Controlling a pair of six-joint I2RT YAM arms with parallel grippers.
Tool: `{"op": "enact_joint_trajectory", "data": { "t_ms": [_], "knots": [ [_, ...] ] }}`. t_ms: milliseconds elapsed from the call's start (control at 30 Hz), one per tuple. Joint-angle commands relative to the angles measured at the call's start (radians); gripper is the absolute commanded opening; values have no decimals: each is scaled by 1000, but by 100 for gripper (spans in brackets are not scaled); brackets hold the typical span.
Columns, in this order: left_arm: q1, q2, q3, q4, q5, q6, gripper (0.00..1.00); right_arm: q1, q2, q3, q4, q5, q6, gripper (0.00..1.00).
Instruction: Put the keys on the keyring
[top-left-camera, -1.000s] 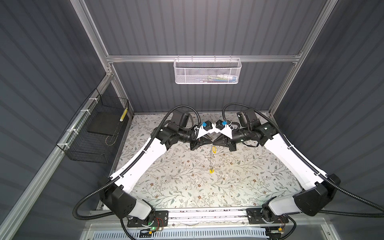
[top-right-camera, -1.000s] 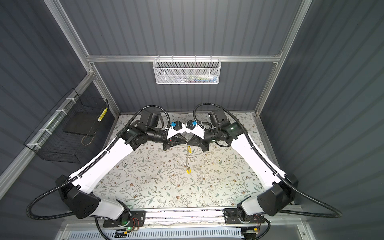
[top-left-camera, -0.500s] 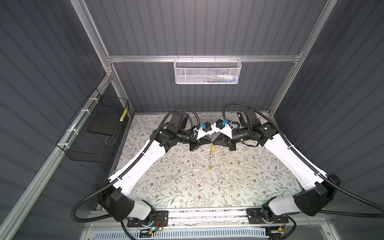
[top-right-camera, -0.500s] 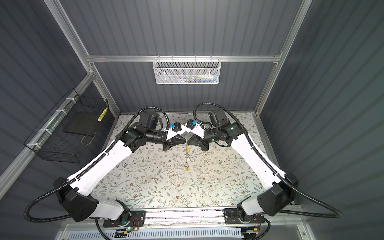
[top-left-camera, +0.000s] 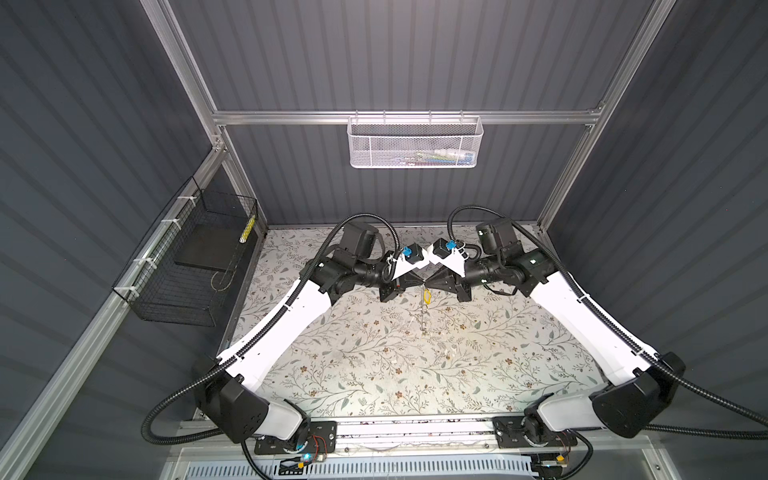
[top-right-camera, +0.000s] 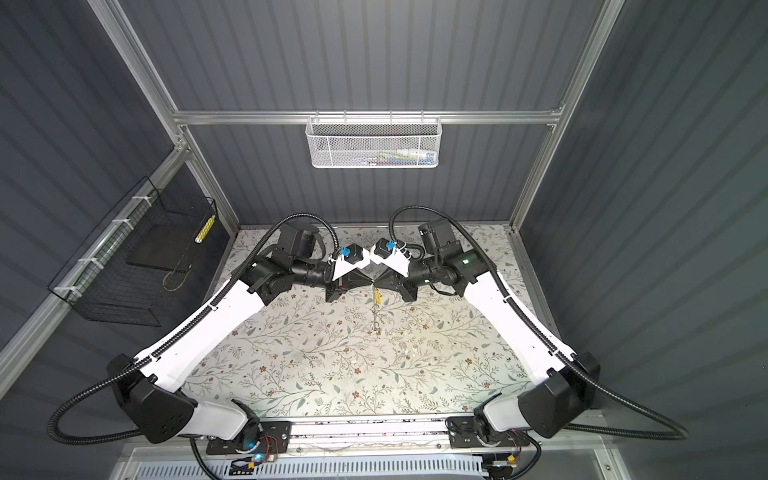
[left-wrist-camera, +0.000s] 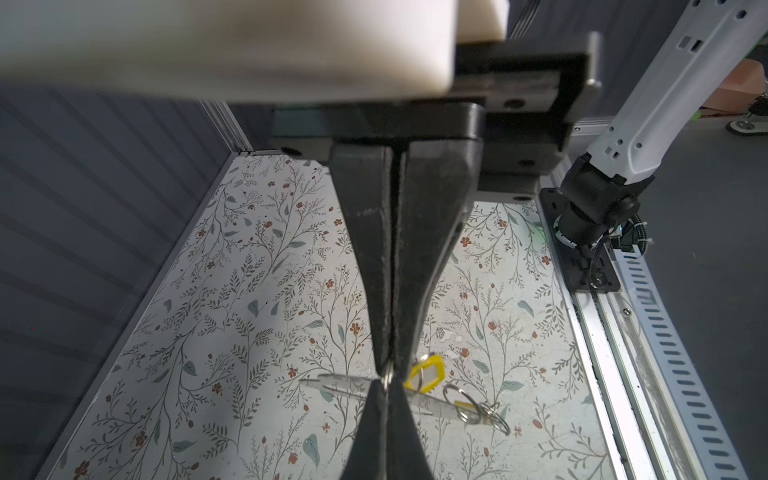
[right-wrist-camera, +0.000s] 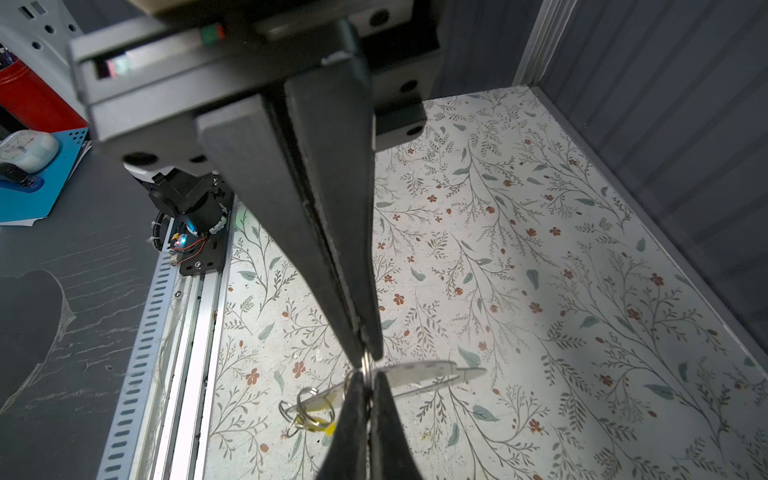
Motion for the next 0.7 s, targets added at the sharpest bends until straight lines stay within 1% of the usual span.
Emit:
{"op": "enact_joint_trajectory", "data": {
  "t_ms": [0,67,200,333,433,567,667],
  "knots": [
    [-1,-23,-105,146,-15,-79,0,-7,-36,-21,119,-14,74,7],
    [-1,-57,-167,257,-18,-135,0,-16,-46,-41,136,-11,90,12],
    [-1,-97,-248,411,-17,-216,0,-31,-67,-78,166,-2,113,16],
    [-1,-119,-310,528,-18,-272,0,-46,-101,-128,209,27,147,21],
    [-1,-140,-363,628,-18,-298,0,-58,-150,-200,291,51,194,26],
    [-1,-182,-490,903,-44,-380,0,-60,-214,-317,438,113,269,30],
    [-1,-190,-563,1104,-85,-450,0,-63,-246,-397,553,102,334,33]
  ]
}}
